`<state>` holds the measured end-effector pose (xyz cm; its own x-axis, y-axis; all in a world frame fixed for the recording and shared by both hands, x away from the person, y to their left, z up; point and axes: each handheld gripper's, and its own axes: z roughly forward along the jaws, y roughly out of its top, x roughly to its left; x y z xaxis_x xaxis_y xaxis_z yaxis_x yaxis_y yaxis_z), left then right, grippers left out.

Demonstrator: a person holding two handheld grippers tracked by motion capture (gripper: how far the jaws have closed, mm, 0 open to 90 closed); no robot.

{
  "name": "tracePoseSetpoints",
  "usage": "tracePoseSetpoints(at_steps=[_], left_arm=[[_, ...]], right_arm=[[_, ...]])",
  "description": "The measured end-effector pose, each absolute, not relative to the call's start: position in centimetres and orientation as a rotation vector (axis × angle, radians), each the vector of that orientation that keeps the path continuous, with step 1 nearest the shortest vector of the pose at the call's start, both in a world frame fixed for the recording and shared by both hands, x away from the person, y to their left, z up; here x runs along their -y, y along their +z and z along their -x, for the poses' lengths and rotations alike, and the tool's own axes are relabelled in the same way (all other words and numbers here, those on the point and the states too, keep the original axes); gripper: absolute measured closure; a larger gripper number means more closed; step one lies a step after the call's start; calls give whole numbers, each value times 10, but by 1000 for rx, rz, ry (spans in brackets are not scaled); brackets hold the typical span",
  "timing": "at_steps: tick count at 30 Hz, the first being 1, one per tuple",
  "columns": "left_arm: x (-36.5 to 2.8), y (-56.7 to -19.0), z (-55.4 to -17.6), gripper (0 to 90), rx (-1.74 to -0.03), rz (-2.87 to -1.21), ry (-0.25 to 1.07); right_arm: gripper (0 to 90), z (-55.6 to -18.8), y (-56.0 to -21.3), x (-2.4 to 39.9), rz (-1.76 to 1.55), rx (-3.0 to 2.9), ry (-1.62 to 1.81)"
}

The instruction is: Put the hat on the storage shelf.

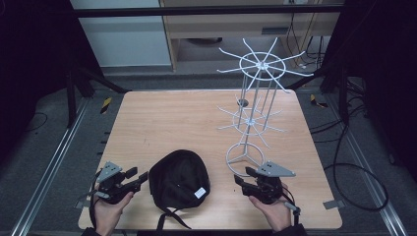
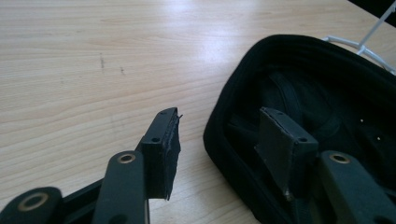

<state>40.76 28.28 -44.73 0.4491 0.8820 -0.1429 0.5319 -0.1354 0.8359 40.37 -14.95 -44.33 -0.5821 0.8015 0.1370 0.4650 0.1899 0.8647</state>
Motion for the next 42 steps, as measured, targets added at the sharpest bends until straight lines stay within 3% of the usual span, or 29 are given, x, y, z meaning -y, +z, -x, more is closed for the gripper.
tracePoseSetpoints(at_steps=[19, 31, 36, 42], left_arm=[[-265, -463, -411, 572, -1244, -1925, 456], [-259, -473, -415, 650, -1277, -2008, 416], [-259, -475, -417, 700, -1296, -2017, 401], [-258, -477, -419, 744, -1306, -2031, 400]], right_arm=[[463, -413, -441, 87, -1079, -2260, 1390], [476, -424, -463, 60, -1124, -2351, 1311], [519, -426, -469, 61, -1136, -2371, 1303], [664, -426, -475, 57, -1157, -2411, 1276]])
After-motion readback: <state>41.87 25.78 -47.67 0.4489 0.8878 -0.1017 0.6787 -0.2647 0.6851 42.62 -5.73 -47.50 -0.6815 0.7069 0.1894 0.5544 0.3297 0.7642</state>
